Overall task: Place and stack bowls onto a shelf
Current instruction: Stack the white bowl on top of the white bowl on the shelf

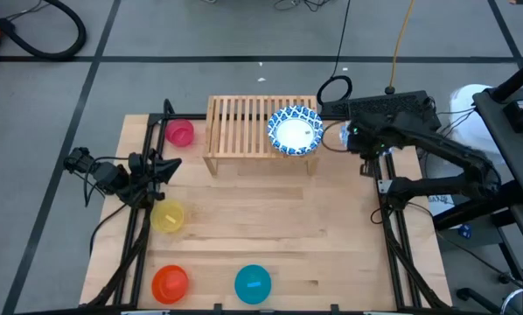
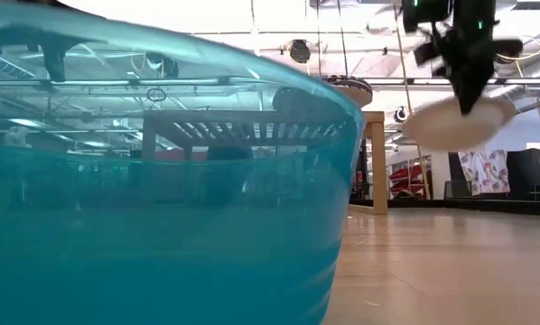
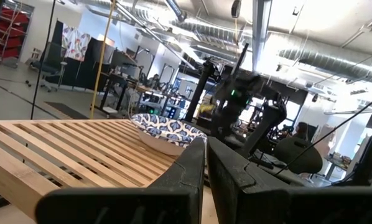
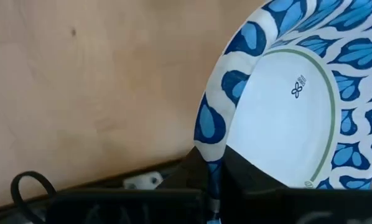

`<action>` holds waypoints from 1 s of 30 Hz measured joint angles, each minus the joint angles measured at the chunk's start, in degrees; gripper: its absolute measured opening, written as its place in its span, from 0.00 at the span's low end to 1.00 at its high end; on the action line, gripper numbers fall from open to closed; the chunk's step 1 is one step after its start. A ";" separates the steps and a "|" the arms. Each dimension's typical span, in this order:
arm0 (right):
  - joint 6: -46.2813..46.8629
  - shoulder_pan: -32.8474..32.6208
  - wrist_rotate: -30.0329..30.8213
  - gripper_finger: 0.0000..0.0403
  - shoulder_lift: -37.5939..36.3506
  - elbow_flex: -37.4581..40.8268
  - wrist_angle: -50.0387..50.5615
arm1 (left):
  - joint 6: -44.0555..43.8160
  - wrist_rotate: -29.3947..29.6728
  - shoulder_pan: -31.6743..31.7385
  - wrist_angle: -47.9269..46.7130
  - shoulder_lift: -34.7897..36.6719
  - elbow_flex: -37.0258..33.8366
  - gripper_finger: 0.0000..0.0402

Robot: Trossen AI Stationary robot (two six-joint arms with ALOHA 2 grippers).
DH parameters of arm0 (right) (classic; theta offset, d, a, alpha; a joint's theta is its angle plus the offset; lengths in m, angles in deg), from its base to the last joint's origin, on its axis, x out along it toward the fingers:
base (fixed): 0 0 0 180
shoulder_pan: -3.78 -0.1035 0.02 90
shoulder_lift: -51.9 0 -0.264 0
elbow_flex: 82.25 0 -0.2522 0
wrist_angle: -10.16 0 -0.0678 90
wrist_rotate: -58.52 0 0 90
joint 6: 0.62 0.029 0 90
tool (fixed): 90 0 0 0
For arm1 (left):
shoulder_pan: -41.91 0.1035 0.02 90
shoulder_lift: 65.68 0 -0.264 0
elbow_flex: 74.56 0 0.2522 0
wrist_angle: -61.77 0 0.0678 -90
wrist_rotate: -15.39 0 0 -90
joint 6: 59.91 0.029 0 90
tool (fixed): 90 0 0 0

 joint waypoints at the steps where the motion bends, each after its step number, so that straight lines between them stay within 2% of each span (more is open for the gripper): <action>1: -0.04 0.00 0.72 0.00 0.06 -2.84 1.60 | 0.00 0.00 -0.02 0.00 0.01 0.00 0.06; 7: 1.39 0.00 1.72 0.00 3.19 -19.82 8.62 | -0.02 0.00 -0.02 -0.02 0.01 0.00 0.06; 13: 1.31 -2.99 1.62 0.00 10.20 -32.87 8.68 | -0.02 0.00 -0.02 -0.02 0.01 0.00 0.06; 24: -2.17 -13.86 1.24 0.00 25.26 -47.65 8.79 | -0.41 0.00 -0.02 -0.07 0.00 0.00 0.06; 30: -3.63 -17.69 0.96 0.00 30.43 -51.00 8.77 | -0.41 0.00 0.00 -0.09 0.01 0.00 0.06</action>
